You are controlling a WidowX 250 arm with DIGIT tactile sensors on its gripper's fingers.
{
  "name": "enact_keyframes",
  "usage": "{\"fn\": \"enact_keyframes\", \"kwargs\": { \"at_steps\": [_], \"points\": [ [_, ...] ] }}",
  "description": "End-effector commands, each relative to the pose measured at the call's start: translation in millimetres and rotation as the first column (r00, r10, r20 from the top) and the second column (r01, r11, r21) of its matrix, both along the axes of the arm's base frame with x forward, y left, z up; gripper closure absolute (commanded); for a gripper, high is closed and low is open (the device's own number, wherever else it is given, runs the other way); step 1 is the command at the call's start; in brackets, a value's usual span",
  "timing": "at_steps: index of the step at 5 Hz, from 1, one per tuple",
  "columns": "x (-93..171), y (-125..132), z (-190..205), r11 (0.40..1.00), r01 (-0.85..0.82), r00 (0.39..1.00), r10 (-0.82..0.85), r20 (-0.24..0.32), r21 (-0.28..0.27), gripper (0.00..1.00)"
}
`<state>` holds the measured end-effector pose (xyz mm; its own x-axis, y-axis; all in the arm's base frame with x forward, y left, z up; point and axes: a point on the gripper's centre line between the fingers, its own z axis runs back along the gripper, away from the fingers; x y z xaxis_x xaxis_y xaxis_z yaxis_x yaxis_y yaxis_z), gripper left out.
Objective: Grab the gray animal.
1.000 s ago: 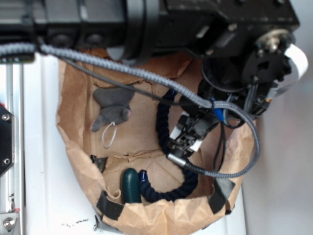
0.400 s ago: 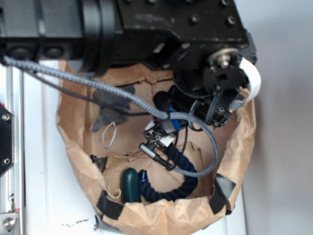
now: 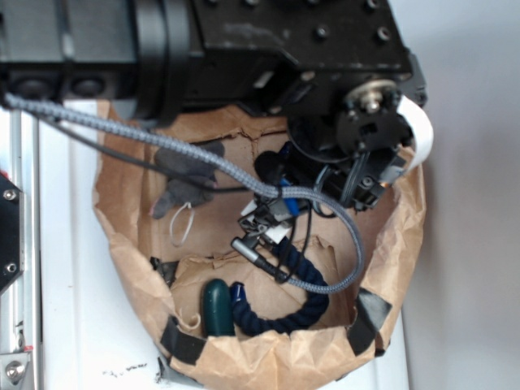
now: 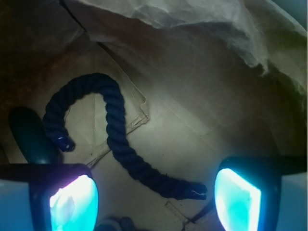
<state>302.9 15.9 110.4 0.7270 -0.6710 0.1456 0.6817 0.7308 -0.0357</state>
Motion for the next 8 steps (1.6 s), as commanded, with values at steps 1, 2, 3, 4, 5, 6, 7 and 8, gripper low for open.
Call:
{"fn": "enact_keyframes", "kwargs": {
  "at_steps": [1, 2, 3, 4, 5, 6, 7, 8],
  "points": [
    [-2, 13, 15, 0.999, 0.046, 0.994, -0.047, 0.102, 0.015, 0.0],
    [-6, 29, 19, 0.998, 0.064, 0.993, -0.063, 0.105, -0.005, 0.0],
    [-16, 38, 25, 0.995, 0.103, 0.99, -0.102, 0.097, -0.013, 0.0],
    [-25, 41, 23, 0.99, 0.14, 0.988, -0.14, 0.07, -0.003, 0.0],
    [-47, 39, 20, 0.974, 0.226, 0.971, -0.227, 0.074, 0.016, 0.0],
    [-58, 35, 10, 0.966, 0.256, 0.963, -0.258, 0.073, 0.037, 0.0],
    [-62, 33, -2, 0.958, 0.281, 0.955, -0.285, 0.078, 0.053, 0.0],
    [-53, 29, -10, 0.962, 0.267, 0.962, -0.27, 0.042, 0.064, 0.0]
  ]
}}
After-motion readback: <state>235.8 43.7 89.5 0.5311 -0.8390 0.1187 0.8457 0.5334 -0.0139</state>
